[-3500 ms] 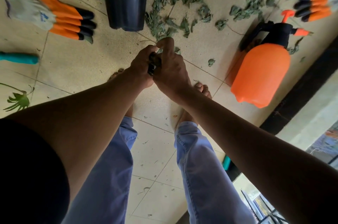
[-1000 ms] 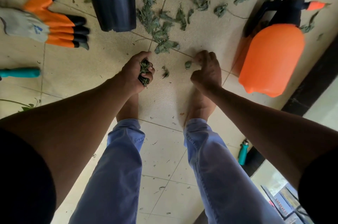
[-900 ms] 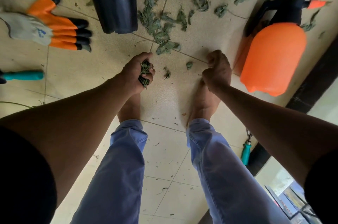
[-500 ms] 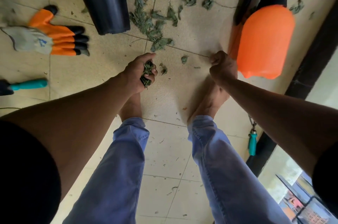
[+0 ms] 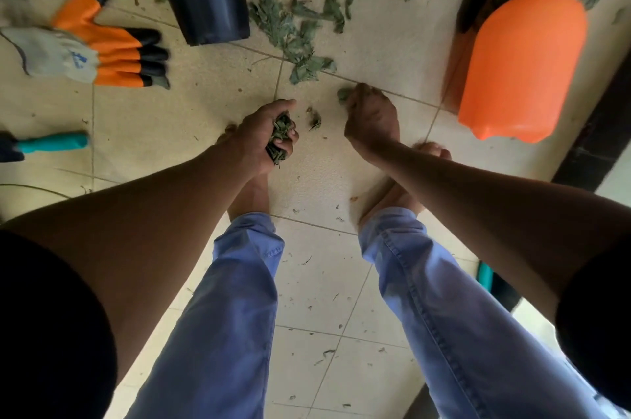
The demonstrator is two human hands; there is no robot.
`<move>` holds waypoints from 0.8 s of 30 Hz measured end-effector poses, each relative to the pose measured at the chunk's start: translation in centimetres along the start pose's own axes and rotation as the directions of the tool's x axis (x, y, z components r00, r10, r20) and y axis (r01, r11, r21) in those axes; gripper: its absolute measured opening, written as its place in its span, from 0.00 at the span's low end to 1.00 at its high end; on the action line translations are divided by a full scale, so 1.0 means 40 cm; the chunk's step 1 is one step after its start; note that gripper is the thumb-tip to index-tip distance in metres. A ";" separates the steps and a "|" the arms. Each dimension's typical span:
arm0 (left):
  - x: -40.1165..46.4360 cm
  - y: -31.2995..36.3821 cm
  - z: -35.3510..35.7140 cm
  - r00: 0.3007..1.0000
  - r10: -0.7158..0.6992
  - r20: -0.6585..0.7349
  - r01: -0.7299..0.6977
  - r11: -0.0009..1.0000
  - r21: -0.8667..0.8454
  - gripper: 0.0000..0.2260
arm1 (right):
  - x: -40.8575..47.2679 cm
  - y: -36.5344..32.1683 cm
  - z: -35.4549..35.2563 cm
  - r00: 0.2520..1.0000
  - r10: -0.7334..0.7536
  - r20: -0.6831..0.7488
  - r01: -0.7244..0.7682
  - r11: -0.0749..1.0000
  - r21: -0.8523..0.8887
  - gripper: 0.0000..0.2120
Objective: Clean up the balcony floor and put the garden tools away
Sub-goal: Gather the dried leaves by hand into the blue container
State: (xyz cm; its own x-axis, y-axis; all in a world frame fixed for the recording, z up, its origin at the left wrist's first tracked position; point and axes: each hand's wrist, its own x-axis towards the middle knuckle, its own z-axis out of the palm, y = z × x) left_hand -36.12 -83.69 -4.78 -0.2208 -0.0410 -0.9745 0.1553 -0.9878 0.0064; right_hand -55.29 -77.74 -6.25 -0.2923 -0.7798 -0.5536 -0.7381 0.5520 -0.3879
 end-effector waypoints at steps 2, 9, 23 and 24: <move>-0.001 0.000 -0.015 1.000 0.006 -0.003 -0.006 1.000 -0.010 0.14 | 0.014 -0.049 0.020 0.993 -0.106 0.049 0.106 0.994 -0.007 0.15; -0.025 -0.003 -0.062 1.000 0.014 -0.014 -0.014 0.999 -0.048 0.13 | 0.035 -0.104 0.033 0.981 -0.180 -0.073 0.179 0.984 -0.021 0.22; -0.038 0.047 -0.114 0.999 0.043 -0.014 -0.044 0.997 -0.060 0.14 | 0.088 -0.185 0.013 0.947 -0.310 0.079 0.310 0.951 0.008 0.32; -0.038 0.046 -0.119 0.999 0.044 -0.010 -0.044 0.997 -0.065 0.14 | 0.098 -0.190 0.011 0.944 -0.327 0.055 0.327 0.945 0.005 0.30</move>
State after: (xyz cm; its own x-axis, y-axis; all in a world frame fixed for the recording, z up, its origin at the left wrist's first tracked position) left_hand -30.91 -84.74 -4.36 -0.2043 -0.0826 -0.9754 0.2276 -0.9731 0.0348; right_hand -50.54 -84.86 -5.79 -0.0011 -0.8998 -0.4363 -0.7902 0.2682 -0.5511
